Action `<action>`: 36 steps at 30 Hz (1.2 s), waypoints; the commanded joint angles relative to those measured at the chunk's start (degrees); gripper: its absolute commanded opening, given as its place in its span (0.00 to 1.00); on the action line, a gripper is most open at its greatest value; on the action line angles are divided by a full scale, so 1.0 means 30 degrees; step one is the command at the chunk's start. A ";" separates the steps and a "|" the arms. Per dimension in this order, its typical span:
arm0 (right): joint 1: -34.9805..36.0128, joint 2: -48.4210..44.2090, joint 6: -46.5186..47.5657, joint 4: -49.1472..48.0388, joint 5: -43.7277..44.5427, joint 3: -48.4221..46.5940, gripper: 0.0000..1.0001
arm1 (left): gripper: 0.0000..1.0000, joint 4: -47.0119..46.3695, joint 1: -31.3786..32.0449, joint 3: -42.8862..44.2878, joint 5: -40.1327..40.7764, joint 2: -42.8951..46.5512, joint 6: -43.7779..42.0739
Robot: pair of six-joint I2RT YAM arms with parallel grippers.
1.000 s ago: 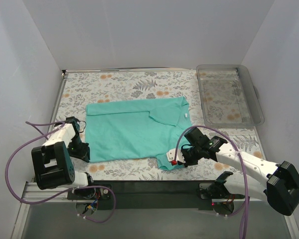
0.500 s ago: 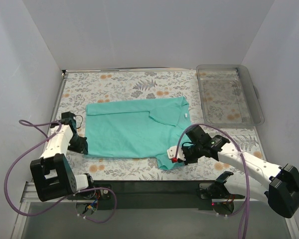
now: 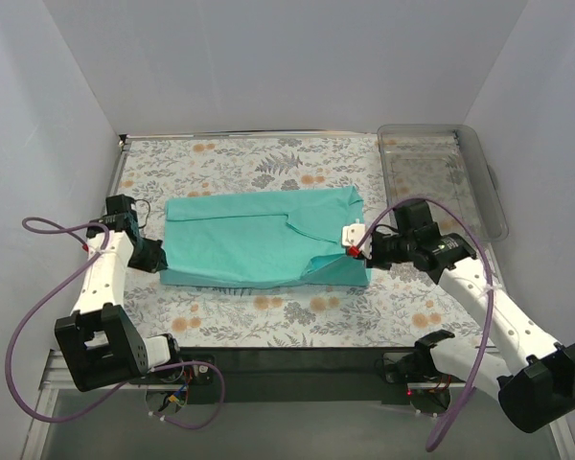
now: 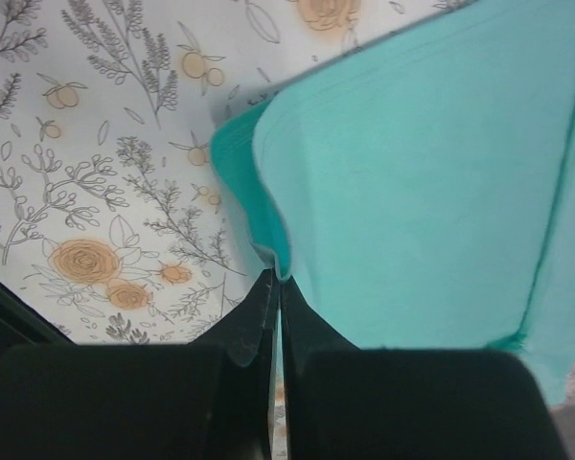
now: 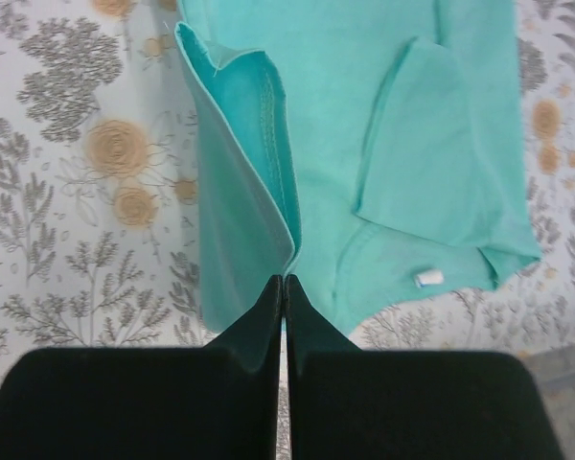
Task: Fold and stack the t-shirts
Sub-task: Fold the tshirt
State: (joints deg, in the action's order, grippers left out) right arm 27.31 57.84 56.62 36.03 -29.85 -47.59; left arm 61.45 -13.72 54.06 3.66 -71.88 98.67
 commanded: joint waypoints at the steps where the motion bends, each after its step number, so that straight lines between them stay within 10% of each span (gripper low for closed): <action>1: -0.1570 0.0141 -0.0445 0.0060 -0.0803 -0.1740 0.01 | 0.00 -0.0678 -0.0086 0.1224 -0.0692 0.0639 -0.0195; 36: -0.4797 0.7758 -0.0181 0.1114 -0.4435 -0.9650 0.01 | 0.00 -0.6157 -0.0145 0.6851 -0.3329 -0.5513 -0.3592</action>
State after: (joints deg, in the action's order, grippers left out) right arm 13.13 80.34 57.54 39.07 -41.08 -73.01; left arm 43.90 -13.76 72.75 -5.45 -87.90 90.43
